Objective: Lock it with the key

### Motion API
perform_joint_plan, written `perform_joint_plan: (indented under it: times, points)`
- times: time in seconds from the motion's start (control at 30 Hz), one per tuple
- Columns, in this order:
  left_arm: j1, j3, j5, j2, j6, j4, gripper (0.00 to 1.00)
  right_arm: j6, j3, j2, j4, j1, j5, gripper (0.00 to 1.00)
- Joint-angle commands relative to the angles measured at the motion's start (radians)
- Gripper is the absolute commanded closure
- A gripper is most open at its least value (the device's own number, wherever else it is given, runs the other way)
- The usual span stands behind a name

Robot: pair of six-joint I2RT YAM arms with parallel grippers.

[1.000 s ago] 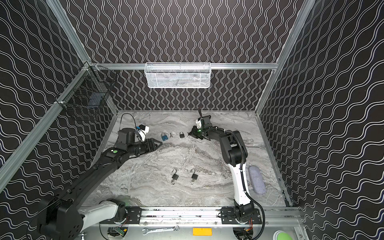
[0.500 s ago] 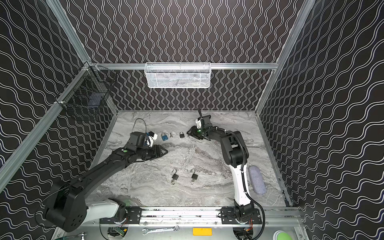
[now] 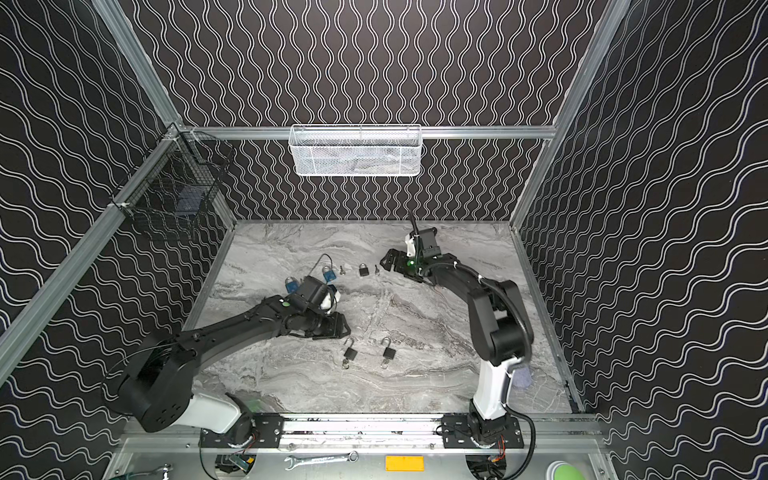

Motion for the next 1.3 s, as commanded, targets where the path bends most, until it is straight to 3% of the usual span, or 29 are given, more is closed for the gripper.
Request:
perform_joint_plan:
  times: [0.0, 0.03, 0.07, 0.1, 0.47, 0.73, 0.87, 1.27]
  points:
    - [-0.038, 0.014, -0.045, 0.029, -0.008, -0.021, 0.44, 0.016, -0.074, -0.091, -0.054, 0.001, 0.063, 0.01]
    - [-0.048, 0.017, -0.053, 0.036, -0.006, -0.028, 0.42, 0.017, -0.098, -0.115, -0.064, 0.001, 0.072, 0.01]
    - [-0.06, 0.023, -0.065, 0.043, -0.004, -0.038, 0.28, 0.023, -0.129, -0.147, -0.074, 0.002, 0.082, 0.01]
    - [-0.074, 0.027, -0.081, 0.049, -0.005, -0.049, 0.24, 0.032, -0.165, -0.176, -0.078, 0.002, 0.09, 0.01]
    - [-0.17, 0.059, -0.148, 0.157, -0.009, -0.081, 0.25, 0.058, -0.435, -0.419, -0.056, 0.002, 0.102, 0.01]
    - [-0.206, 0.096, -0.183, 0.241, -0.015, -0.104, 0.23, 0.062, -0.503, -0.502, -0.093, 0.001, 0.137, 0.01]
    - [-0.214, 0.127, -0.252, 0.26, -0.016, -0.167, 0.23, 0.06, -0.529, -0.541, -0.115, 0.001, 0.155, 0.01]
    - [-0.259, 0.196, -0.356, 0.332, -0.029, -0.274, 0.3, 0.081, -0.614, -0.718, -0.105, 0.002, 0.146, 0.01]
